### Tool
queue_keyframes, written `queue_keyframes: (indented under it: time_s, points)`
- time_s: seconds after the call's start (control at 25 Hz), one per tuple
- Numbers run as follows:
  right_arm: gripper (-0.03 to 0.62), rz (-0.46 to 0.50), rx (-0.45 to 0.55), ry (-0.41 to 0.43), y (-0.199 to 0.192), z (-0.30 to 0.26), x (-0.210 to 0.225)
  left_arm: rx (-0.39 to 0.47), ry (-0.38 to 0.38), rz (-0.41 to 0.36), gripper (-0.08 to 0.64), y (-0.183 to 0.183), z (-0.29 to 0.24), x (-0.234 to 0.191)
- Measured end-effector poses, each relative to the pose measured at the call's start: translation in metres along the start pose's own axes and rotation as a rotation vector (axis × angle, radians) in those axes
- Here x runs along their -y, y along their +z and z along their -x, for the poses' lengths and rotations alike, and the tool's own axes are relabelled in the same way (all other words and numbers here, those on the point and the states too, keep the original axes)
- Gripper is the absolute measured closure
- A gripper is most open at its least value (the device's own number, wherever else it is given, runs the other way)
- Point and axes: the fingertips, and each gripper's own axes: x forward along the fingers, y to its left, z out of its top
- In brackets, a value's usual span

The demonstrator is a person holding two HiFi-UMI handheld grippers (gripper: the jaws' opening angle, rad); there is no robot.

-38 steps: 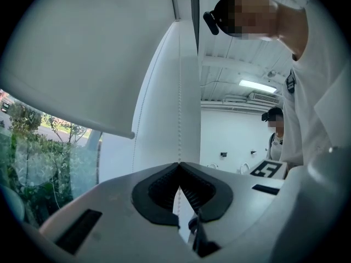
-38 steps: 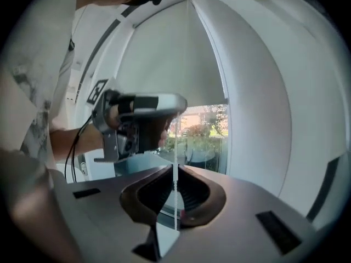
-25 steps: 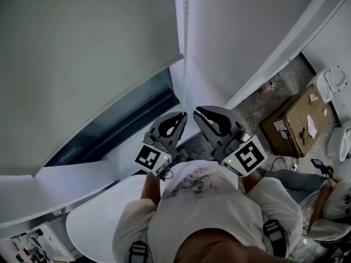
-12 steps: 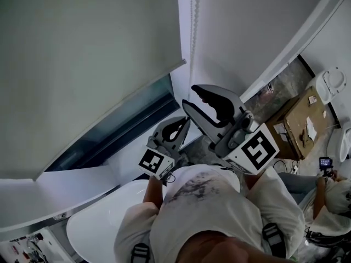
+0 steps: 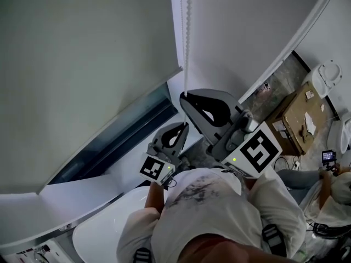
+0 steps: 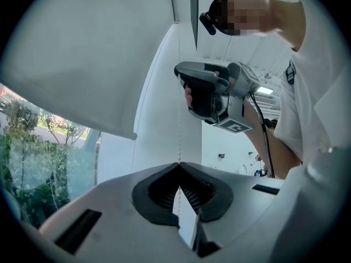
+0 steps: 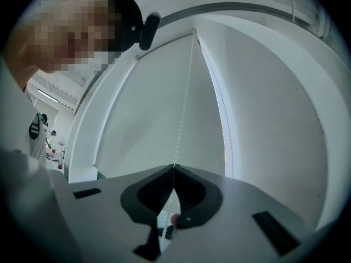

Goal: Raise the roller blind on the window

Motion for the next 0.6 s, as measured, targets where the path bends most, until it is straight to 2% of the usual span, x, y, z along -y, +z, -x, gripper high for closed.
queue_keyframes:
  time_s: [0.16,0.6]
  points:
    - [0.531,0.022,0.048,-0.062,-0.002,-0.003,0.005,-0.007,-0.005,-0.013,0.554,-0.007,0.001,-0.005]
    - [0.531,-0.004,-0.008,-0.066,-0.052,0.003,0.007,-0.044,0.008,0.04,0.554,-0.058,0.001,-0.009]
